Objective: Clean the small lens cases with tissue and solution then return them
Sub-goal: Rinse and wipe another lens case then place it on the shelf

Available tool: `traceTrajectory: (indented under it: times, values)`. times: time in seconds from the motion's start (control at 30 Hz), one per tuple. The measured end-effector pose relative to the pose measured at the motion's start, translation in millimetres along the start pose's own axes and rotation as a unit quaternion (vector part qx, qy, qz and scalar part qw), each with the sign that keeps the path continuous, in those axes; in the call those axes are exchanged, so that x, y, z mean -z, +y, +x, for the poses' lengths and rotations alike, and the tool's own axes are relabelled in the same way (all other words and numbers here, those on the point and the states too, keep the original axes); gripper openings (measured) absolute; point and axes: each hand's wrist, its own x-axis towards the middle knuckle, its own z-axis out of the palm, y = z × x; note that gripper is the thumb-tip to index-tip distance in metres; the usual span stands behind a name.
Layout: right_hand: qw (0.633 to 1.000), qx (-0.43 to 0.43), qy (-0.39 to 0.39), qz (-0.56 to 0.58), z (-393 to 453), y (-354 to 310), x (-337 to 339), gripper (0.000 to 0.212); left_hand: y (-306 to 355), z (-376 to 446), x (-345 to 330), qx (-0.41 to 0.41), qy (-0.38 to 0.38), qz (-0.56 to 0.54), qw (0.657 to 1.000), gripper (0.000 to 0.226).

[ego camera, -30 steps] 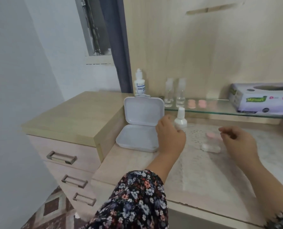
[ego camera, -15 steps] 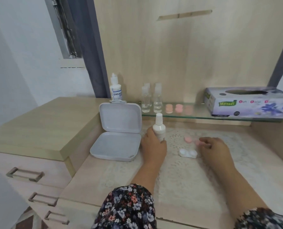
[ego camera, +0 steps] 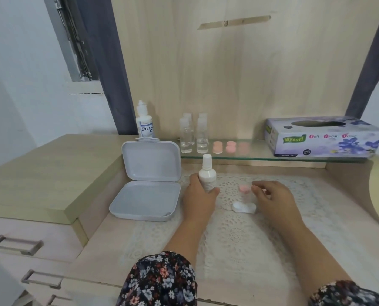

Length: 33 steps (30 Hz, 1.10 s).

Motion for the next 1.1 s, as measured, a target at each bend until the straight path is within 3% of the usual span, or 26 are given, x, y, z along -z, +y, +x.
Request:
traceTrajectory:
  times: [0.2, 0.5, 0.87, 1.1]
  values:
    - [0.999, 0.046, -0.011, 0.025, -4.2, -8.9, -1.1, 0.01, 6.5, -7.1, 4.8, -0.025, -0.04, -0.081, 0.996, 0.046]
    - [0.972, -0.023, 0.037, 0.232, -8.4, -21.4, 2.9, 0.01, 9.2, -12.3, 6.1, -0.084, -0.098, -0.105, 0.986, 0.056]
    - [0.974, -0.016, 0.04, 0.224, -5.6, -17.8, -0.9, 0.003, 6.4, -12.0, 4.1, -0.097, -0.101, -0.113, 0.984, 0.061]
    - [0.979, 0.007, 0.013, 0.204, -6.2, -18.2, 0.4, 0.029, 6.0, -10.6, 3.1, -0.095, -0.092, -0.112, 0.985, 0.06]
